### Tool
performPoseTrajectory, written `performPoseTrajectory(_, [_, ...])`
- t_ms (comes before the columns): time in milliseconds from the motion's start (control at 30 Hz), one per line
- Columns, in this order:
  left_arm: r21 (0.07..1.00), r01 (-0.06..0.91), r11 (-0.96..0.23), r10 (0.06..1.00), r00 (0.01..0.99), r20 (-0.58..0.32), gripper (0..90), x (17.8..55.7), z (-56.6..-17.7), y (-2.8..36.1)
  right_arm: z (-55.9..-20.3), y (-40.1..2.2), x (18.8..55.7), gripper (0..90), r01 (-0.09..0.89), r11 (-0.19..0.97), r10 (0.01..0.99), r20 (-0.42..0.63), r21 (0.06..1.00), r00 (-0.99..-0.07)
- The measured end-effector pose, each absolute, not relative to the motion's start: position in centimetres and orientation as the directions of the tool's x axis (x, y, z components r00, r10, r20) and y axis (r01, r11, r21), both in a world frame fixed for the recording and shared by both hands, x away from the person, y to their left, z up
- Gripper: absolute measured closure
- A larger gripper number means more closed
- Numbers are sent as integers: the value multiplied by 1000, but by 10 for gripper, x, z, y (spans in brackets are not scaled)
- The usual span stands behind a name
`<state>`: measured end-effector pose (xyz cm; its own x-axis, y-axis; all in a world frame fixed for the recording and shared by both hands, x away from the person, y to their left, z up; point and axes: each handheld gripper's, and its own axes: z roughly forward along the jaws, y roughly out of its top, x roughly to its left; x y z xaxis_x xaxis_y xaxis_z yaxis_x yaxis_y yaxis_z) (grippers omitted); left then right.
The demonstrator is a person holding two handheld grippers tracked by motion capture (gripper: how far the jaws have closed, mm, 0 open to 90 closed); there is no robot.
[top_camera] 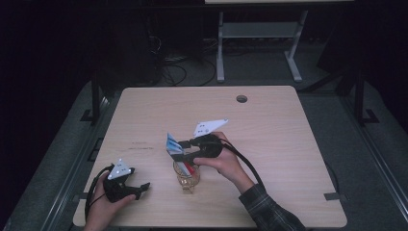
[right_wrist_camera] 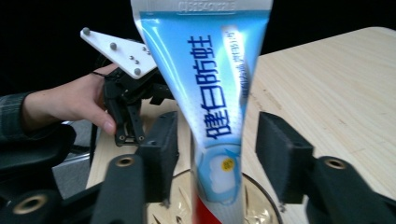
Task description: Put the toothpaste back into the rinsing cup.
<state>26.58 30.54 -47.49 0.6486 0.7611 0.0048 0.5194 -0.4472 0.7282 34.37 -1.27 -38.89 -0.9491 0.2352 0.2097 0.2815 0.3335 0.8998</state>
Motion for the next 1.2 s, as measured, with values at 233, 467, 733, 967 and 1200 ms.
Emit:
performPoseTrajectory(233, [728, 521, -445, 763, 647, 4, 138, 266, -475, 305, -387, -32, 342, 410, 292, 323, 287, 201, 900, -937])
performPoseTrajectory(467, [728, 521, -447, 762, 647, 5, 138, 266, -475, 305, -380, -50, 343, 393, 295, 306, 345, 183, 905, -921])
performPoseTrajectory(733, [729, 520, -446, 762, 647, 5, 138, 265, -475, 305, -376, -61, 345, 378, 292, 306, 400, 156, 906, -903])
performPoseTrajectory(967, [727, 519, -450, 760, 650, 7, 138, 265, -475, 305, -378, -79, 340, 364, 300, 340, 450, 126, 891, -884])
performPoseTrajectory(1200, [729, 519, -446, 762, 648, 5, 138, 265, -475, 305, -382, -102, 335, 353, 323, 328, 486, 135, 888, -864])
